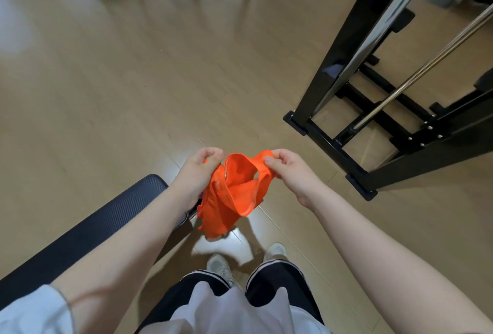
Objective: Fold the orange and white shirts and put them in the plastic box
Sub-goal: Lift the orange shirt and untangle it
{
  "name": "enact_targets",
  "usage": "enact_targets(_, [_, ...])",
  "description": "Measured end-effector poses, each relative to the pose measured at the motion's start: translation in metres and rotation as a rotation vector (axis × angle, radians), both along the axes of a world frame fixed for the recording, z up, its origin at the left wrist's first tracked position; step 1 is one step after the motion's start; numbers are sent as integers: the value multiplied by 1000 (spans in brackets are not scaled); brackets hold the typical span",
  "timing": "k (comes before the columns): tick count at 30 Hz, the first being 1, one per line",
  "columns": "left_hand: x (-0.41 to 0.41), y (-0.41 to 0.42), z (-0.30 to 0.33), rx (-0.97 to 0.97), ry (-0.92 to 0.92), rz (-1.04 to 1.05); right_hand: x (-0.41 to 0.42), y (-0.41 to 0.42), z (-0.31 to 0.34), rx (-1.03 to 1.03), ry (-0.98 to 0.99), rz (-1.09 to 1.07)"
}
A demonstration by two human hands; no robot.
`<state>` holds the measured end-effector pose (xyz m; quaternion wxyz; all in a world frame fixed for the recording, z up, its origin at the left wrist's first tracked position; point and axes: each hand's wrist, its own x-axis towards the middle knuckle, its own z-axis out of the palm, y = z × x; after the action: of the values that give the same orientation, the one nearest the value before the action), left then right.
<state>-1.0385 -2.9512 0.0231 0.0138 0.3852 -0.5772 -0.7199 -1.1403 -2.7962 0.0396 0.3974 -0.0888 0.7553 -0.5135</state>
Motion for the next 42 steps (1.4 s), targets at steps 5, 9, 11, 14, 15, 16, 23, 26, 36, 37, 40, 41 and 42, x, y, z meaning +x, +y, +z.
enact_targets(5, [-14,-10,-2,-215,-70,-192,-11,11,-13,65,49,24])
enact_targets(9, [-36,-15,-9,-375,-37,-297,-37,16,-37,361,508,100])
enact_targets(11, [-49,-20,-12,-439,-27,-262,-52,18,-46,433,590,133])
enact_targets(14, [-73,-28,-19,-514,-32,-219,-75,23,-57,450,624,119])
enact_targets(15, [-82,-30,-21,-553,-50,-227,-85,24,-61,464,622,91])
enact_targets(16, [-93,-32,-22,-613,-80,-251,-95,26,-64,504,622,67])
enact_targets(23, [-186,-52,-33,-993,-274,-446,-173,39,-89,516,430,-100])
enact_targets(26, [-223,-69,-31,-1148,-317,-497,-199,44,-83,440,352,-190])
enact_targets(36, [-241,-102,-14,-964,-162,-354,-187,30,-77,322,294,-326])
enact_targets(37, [-229,-99,-10,-940,-169,-379,-174,27,-85,335,279,-312])
enact_targets(40, [-186,-105,-25,-839,-211,-458,-125,12,-112,396,249,-267])
enact_targets(41, [-170,-113,-36,-829,-215,-510,-106,3,-121,419,254,-244])
enact_targets(42, [-154,-125,-51,-838,-258,-538,-86,-6,-130,440,264,-220])
